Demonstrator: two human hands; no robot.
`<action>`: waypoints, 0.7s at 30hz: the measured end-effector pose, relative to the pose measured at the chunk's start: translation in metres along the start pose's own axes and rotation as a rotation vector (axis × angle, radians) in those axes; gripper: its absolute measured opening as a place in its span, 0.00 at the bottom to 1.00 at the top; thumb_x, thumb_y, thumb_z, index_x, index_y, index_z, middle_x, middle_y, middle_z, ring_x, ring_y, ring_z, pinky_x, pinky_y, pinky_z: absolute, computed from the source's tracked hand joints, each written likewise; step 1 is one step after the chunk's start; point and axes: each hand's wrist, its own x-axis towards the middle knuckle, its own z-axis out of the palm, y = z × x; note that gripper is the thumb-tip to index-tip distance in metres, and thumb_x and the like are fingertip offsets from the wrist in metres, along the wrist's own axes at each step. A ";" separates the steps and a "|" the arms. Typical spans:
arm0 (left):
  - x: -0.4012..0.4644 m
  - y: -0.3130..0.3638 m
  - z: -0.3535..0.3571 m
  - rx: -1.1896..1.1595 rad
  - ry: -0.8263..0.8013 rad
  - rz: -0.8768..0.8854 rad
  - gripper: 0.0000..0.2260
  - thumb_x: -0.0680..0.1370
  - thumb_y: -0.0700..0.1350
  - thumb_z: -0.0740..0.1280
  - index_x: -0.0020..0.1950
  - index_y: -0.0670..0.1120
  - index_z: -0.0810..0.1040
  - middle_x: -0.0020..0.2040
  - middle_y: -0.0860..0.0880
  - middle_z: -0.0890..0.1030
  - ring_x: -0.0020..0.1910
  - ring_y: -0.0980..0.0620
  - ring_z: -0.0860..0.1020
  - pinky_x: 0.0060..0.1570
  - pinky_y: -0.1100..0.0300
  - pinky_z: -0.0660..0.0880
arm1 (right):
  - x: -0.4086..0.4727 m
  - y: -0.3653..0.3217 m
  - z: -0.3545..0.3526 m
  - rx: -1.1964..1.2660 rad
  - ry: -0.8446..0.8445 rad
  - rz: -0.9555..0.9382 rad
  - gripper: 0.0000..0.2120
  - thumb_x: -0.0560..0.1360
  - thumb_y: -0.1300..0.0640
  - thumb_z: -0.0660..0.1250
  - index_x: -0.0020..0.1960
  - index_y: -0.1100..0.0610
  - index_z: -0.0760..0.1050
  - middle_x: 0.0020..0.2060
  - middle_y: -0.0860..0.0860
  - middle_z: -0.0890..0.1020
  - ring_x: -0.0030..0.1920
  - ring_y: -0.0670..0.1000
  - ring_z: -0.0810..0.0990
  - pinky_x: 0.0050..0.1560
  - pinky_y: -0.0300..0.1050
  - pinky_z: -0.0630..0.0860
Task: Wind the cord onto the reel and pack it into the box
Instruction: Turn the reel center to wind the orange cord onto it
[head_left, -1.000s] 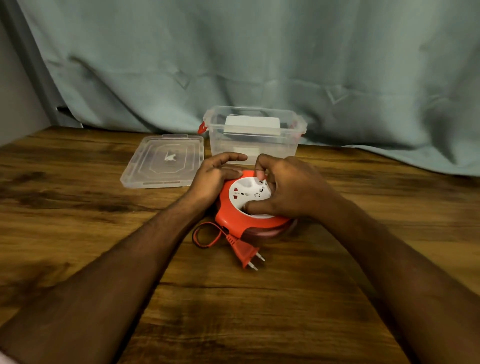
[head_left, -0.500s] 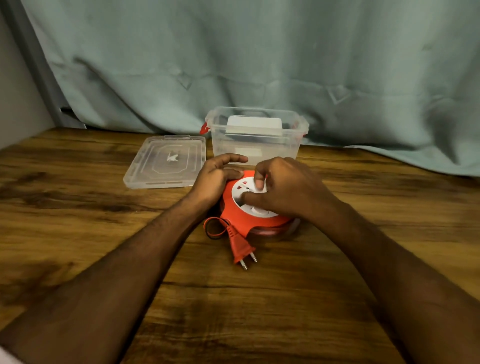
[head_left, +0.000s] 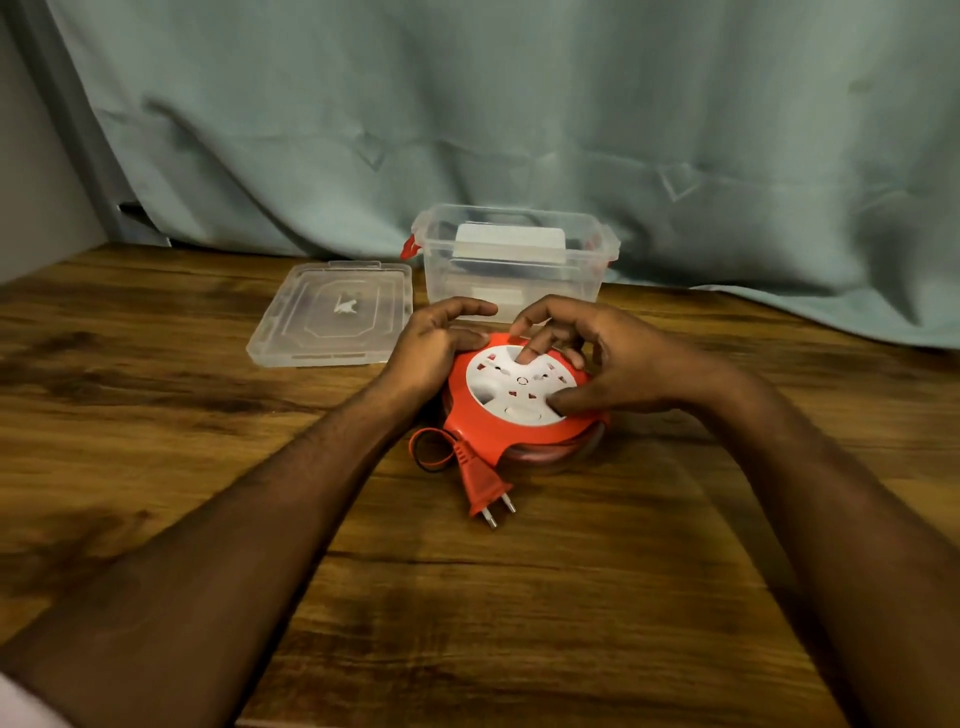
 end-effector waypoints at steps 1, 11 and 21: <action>0.000 0.000 0.001 -0.009 0.002 -0.005 0.18 0.71 0.36 0.67 0.60 0.43 0.81 0.53 0.37 0.86 0.53 0.33 0.84 0.58 0.37 0.79 | 0.000 0.001 0.000 0.003 0.005 0.002 0.34 0.68 0.63 0.81 0.66 0.42 0.70 0.56 0.42 0.85 0.51 0.41 0.83 0.41 0.38 0.80; 0.003 0.001 0.002 -0.055 0.079 -0.011 0.18 0.72 0.29 0.68 0.57 0.45 0.76 0.35 0.47 0.81 0.35 0.46 0.80 0.37 0.56 0.75 | 0.001 -0.006 0.006 -0.030 0.085 0.033 0.32 0.61 0.56 0.85 0.54 0.46 0.67 0.43 0.48 0.85 0.43 0.44 0.83 0.38 0.47 0.79; 0.005 -0.003 -0.001 -0.049 0.083 0.008 0.16 0.72 0.29 0.68 0.54 0.46 0.76 0.38 0.40 0.79 0.35 0.44 0.78 0.37 0.55 0.75 | 0.005 -0.037 0.024 -0.256 0.204 0.188 0.26 0.57 0.31 0.77 0.34 0.53 0.75 0.29 0.47 0.79 0.34 0.49 0.78 0.33 0.48 0.71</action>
